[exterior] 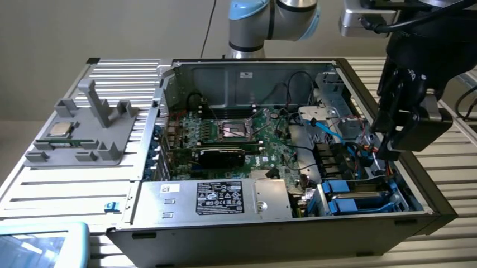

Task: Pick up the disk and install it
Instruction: 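Insert the first disk wire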

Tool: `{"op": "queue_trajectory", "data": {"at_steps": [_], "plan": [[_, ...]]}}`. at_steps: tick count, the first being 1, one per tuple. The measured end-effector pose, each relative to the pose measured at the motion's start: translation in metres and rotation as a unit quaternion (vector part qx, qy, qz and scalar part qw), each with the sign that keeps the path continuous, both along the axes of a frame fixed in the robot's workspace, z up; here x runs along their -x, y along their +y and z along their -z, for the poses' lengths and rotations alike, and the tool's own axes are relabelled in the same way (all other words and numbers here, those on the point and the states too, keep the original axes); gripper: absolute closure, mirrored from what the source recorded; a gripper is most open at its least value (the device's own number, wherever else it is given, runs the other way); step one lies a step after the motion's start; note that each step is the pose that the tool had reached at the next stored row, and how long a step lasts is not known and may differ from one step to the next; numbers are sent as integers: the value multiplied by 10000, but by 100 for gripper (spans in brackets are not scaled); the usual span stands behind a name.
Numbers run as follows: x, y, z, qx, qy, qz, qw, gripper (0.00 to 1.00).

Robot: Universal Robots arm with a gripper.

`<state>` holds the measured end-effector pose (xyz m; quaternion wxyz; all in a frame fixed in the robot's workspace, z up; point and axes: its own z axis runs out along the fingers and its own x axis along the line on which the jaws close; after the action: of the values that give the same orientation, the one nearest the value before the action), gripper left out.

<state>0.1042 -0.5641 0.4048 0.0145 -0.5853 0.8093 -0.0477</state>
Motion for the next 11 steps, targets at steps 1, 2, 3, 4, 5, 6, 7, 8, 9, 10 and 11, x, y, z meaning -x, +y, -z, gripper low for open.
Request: {"op": "queue_trajectory", "data": {"at_steps": [1, 2, 3, 4, 5, 6, 7, 8, 9, 10, 11], "plan": [[0, -9, 2, 0, 17, -12, 10000, 44], [0, -18, 3, 0, 32, -25, 10000, 44], [0, -27, 5, 0, 50, -40, 10000, 44], [0, -35, 7, -1, 70, -53, 10000, 44], [0, -45, 10, -1, 96, -65, 9999, 44], [0, -54, 12, 0, 126, -76, 9999, 44], [0, -61, 15, -1, 154, -91, 9998, 44], [0, -66, 16, 0, 178, -111, 9998, 44], [0, -69, 17, 0, 195, -133, 9997, 44], [0, -71, 17, -3, 208, -155, 9997, 44], [-2, -73, 16, -12, 217, -171, 9996, 44]]}}
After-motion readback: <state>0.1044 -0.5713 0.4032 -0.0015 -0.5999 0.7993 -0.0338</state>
